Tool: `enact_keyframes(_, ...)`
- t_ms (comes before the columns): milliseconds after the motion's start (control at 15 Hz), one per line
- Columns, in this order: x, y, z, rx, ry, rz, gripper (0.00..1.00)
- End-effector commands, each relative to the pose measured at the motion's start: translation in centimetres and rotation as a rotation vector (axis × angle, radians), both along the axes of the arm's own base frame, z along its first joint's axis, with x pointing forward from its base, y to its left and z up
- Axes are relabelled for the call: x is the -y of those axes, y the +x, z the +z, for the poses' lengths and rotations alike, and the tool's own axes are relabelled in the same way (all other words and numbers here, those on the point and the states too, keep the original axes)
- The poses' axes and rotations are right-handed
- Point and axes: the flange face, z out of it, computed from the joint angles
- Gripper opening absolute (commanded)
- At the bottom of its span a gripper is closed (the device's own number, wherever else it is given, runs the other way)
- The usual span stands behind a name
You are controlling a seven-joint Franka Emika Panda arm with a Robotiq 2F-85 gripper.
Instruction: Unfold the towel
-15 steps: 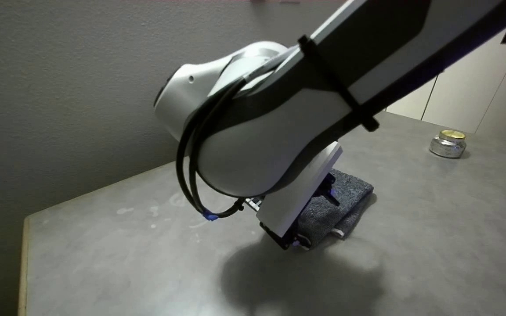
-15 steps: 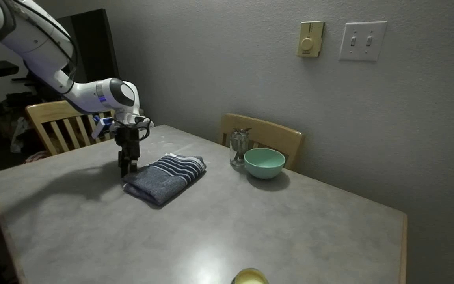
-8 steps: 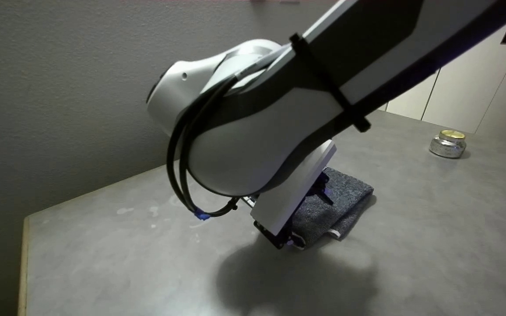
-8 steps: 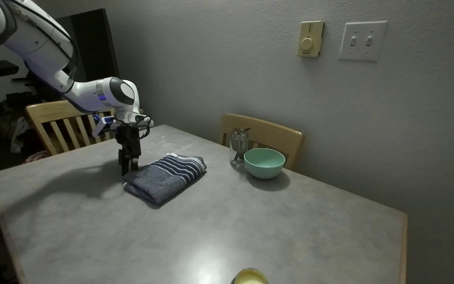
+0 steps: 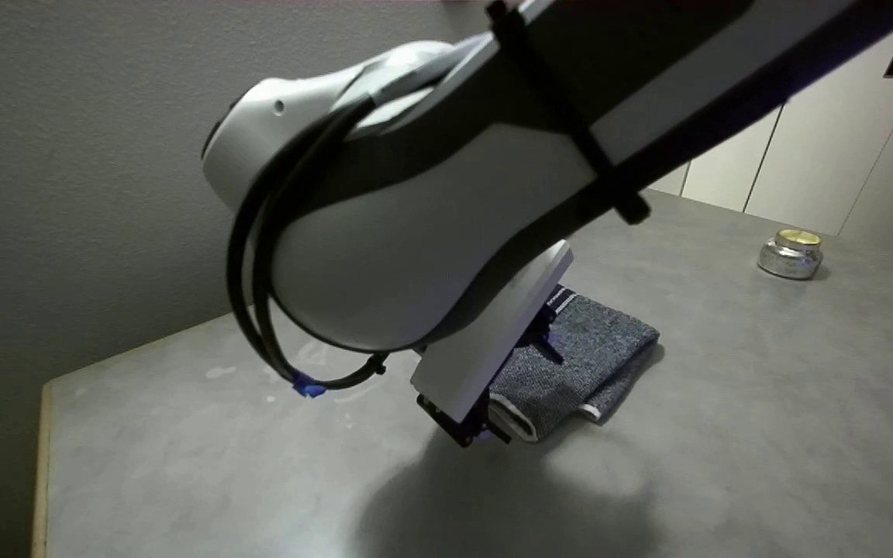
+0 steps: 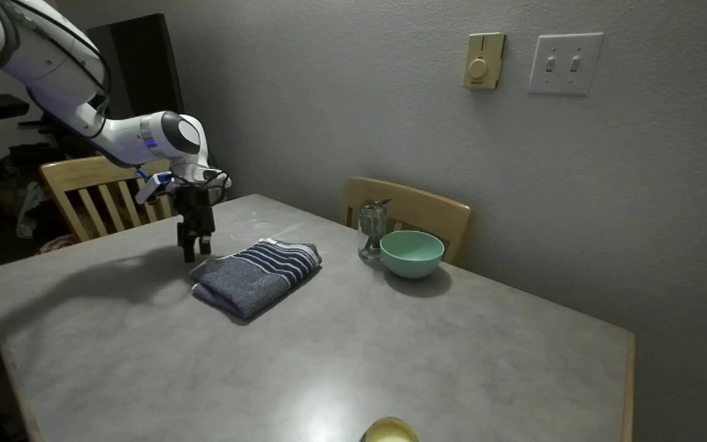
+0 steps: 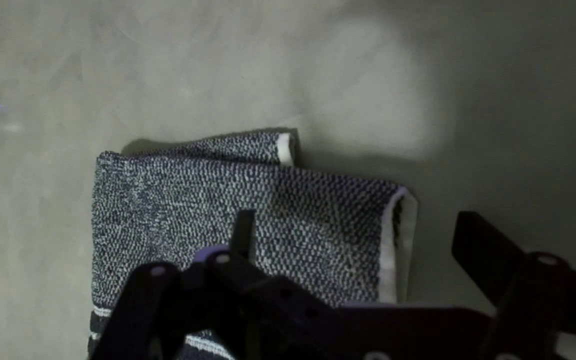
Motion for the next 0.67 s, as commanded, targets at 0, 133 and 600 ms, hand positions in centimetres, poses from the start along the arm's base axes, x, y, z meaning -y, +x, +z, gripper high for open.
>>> enact_keyframes(0, 0.3, 0.6, -0.8, -0.012, -0.015, 0.035, 1.0)
enact_keyframes(133, 1.2, 0.9, -1.8, -0.005, -0.029, 0.043, 1.0)
enact_keyframes(600, 3.0, 2.7, -2.4, 0.042, -0.059, 0.057, 1.0)
